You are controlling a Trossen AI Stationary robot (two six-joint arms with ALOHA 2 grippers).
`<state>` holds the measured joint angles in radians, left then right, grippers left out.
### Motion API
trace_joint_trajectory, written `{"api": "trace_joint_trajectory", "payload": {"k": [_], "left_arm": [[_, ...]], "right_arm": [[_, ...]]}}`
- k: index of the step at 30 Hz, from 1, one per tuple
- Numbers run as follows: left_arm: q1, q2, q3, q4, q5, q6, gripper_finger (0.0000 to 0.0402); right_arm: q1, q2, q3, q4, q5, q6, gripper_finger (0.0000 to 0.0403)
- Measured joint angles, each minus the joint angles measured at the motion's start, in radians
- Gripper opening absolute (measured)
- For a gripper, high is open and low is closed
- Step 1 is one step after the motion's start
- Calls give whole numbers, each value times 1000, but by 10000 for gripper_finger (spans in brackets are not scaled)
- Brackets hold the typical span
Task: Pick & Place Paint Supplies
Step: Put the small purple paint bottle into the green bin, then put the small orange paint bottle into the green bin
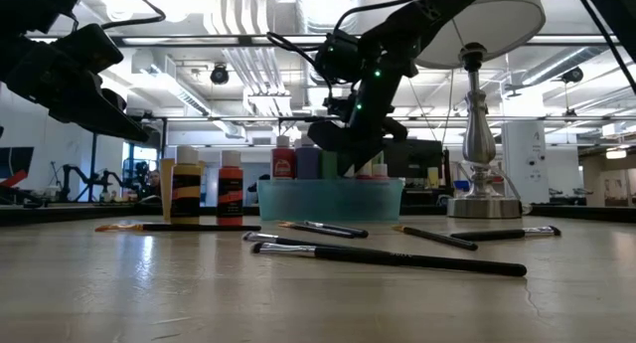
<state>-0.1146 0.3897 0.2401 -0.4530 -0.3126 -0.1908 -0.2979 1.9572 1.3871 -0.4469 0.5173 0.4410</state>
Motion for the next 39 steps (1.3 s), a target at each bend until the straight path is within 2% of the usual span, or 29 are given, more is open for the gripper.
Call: {"api": "trace_joint_trajectory", "payload": {"k": [7,14,18,28,39], "left_arm": [[0,0,0,0,0,0,200],[0,0,0,0,0,0,200],[0,0,0,0,0,0,200],[0,0,0,0,0,0,200],[0,0,0,0,0,0,200]], "right_arm": [[-15,0,10,-2,-14,-4,110],[-21,1,11,11,19,-7,185],[-20,1,11,15,33,-24,197],[-15,-8,11,16,34,-52,159],[31,-126,12,-26,33,-104,123]]}}
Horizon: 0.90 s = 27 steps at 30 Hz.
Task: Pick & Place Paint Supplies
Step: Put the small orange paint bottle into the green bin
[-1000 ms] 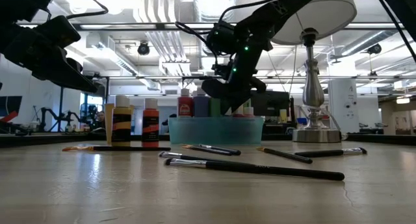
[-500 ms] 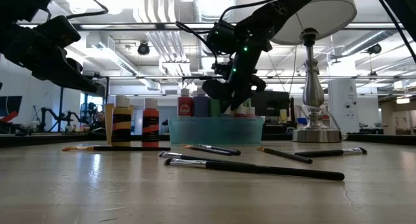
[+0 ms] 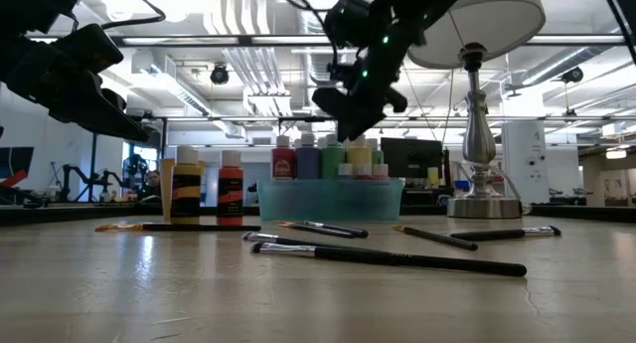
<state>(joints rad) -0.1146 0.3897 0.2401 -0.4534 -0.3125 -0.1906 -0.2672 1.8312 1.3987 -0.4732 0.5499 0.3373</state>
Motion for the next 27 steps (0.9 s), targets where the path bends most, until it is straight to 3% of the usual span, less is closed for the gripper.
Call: {"api": "trace_joint_trajectory", "payload": {"k": [20,27], "left_arm": [[0,0,0,-2,0,0,200],[0,0,0,-3,0,0,200]], "right_arm": [[293,-362,-35,-578,-11,99,10],[390,-526,-132,-607,-131,117,8]]}}
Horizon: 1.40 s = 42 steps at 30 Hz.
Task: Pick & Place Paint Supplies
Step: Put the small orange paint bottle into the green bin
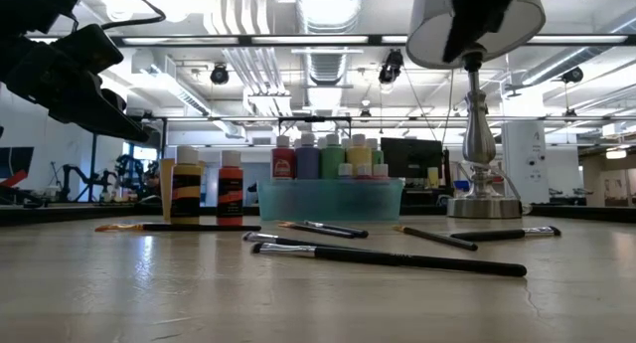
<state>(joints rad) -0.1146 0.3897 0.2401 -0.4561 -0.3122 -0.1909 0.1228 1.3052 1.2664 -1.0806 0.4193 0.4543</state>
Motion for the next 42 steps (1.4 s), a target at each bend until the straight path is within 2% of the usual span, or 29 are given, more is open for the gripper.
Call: {"api": "trace_joint_trajectory", "payload": {"k": [3,12,19,25,32,39,42], "left_arm": [[0,0,0,-1,0,0,200],[0,0,0,-3,0,0,200],[0,0,0,-3,0,0,200],[0,0,0,-2,0,0,200],[0,0,0,-1,0,0,200],[0,0,0,0,0,1,200],[0,0,0,15,-39,120,200]], "right_arm": [[34,-78,-62,1,-42,1,8],[113,-347,-297,65,-51,-35,8],[117,-606,-448,97,-57,-72,8],[117,-775,-508,86,-54,-65,8],[117,-881,-512,88,-54,-65,8],[117,-913,-512,88,-53,-65,8],[117,-912,-512,88,-53,-65,8]]}}
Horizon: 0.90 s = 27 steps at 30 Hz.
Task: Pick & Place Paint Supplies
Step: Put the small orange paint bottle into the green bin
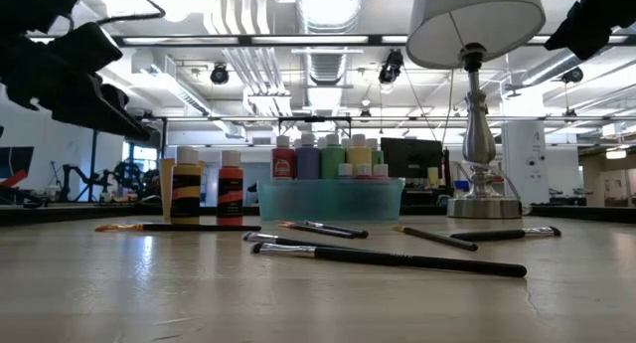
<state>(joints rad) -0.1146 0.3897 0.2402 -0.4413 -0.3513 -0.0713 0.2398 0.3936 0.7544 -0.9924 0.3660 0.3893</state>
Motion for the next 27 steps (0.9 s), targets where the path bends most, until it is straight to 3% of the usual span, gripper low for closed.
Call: {"api": "trace_joint_trajectory", "payload": {"k": [5,17,20,27], "left_arm": [[0,0,2,35,-139,142,200],[0,2,0,50,-143,116,200],[0,6,0,193,-141,95,200],[0,7,0,728,-140,87,200]], "right_arm": [[0,7,0,0,0,0,8],[0,7,0,1,0,0,8],[0,7,0,1,0,0,8],[0,7,0,2,1,0,8]]}}
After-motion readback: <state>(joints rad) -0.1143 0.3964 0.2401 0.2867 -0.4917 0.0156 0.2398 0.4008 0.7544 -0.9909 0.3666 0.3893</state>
